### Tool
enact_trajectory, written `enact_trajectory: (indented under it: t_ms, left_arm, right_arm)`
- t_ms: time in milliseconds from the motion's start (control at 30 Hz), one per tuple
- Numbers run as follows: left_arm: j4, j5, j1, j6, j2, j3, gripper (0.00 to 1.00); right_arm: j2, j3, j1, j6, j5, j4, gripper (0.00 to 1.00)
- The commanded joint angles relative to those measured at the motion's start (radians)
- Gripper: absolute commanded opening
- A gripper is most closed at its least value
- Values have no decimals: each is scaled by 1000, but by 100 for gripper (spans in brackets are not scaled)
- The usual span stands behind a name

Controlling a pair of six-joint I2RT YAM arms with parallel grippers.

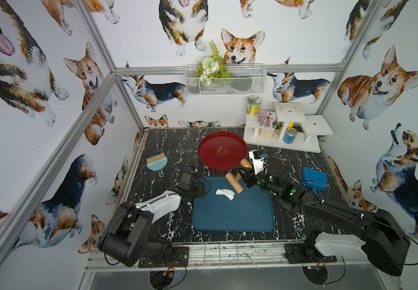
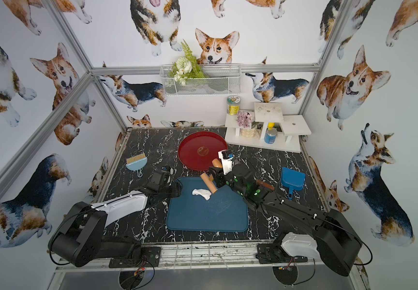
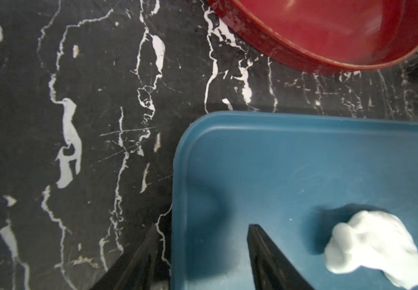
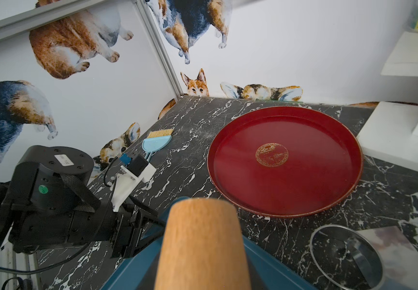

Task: Roll out the dumpling wrappers from the dough
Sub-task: Flatten out the dough on the work surface.

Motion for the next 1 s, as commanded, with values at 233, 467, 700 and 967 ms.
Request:
enact_trajectory:
  t_ms: [233,467,700,967]
  left_arm:
    - [47,-33,0,3,60,4,51]
    - [58,-25,0,1,56,-5,36]
    - [63,-22,-1,1,54,-10,23]
    - [71,-16,0,2,44,-16,1]
  right_arm:
    - [103,39,15,240,56,55,0]
    - [208,104,57,239,178,18,0]
    - [316,228,58,102,71,-103,0]
    - [251,191,58,-338,10,-92,0]
